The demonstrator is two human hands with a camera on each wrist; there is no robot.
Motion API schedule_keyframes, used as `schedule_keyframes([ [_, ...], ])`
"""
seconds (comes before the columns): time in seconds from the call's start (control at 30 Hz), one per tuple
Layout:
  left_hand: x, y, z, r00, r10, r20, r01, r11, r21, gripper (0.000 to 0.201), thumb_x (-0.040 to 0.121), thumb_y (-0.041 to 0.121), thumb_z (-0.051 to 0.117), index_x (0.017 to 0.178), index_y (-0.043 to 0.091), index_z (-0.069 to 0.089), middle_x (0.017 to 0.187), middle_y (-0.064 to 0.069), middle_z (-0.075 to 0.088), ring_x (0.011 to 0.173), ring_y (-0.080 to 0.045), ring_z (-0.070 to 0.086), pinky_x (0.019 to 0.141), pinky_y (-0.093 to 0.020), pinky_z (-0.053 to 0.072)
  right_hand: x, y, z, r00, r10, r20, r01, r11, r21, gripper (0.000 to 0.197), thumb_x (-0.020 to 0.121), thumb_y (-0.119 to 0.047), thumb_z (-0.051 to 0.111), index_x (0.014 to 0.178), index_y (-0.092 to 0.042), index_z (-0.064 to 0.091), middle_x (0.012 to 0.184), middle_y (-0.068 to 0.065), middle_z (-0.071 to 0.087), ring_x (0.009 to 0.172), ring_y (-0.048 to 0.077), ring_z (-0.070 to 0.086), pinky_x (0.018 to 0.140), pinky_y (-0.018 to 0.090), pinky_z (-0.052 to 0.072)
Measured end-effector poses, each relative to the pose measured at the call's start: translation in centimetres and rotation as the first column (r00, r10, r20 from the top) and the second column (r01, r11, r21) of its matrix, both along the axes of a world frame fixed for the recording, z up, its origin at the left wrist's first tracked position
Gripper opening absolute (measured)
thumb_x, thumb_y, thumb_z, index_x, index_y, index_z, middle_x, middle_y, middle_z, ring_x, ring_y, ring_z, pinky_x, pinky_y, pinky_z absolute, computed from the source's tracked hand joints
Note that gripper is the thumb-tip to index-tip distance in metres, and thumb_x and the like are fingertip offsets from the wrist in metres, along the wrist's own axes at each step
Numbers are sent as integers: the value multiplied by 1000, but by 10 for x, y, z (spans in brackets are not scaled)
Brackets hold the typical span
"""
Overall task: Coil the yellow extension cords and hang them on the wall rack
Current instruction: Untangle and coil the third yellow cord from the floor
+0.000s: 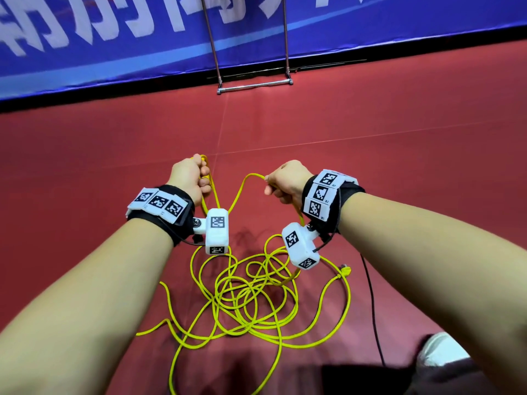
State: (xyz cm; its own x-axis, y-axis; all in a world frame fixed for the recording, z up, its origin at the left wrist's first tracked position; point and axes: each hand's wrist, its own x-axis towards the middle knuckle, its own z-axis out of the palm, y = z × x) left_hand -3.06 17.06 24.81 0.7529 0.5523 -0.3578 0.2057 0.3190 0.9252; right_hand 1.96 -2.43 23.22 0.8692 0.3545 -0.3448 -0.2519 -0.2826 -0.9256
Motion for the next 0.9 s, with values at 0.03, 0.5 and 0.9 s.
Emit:
schedule_keyframes([
  [0.03,0,-3,0,1000,-5,-6,5,1000,7,38,107,30,31,71,19,39,47,8,33,30,-7,21,36,-12,14,0,1,1,1000,-10,-22,10,1000,5,14,94,-2,50,81,-4,57,60,11,59,41,13,34,38,15,28],
  [0.5,8,-35,-15,992,-104,-71,110,990,89,22,101,13,49,79,11,46,66,-5,42,31,-6,30,34,-11,18,-17,10,16,890,408,-202,-353,899,259,49,90,18,37,129,-9,48,108,12,60,79,21,66,64,29,55],
  [0.9,10,-25,-18,1000,0,-30,2,997,81,25,95,-4,46,73,9,43,65,-9,46,30,-5,27,33,-12,18,-22,1,11,816,564,-126,-532,818,219,13,100,-1,41,101,-11,50,85,11,66,77,27,67,67,34,52],
])
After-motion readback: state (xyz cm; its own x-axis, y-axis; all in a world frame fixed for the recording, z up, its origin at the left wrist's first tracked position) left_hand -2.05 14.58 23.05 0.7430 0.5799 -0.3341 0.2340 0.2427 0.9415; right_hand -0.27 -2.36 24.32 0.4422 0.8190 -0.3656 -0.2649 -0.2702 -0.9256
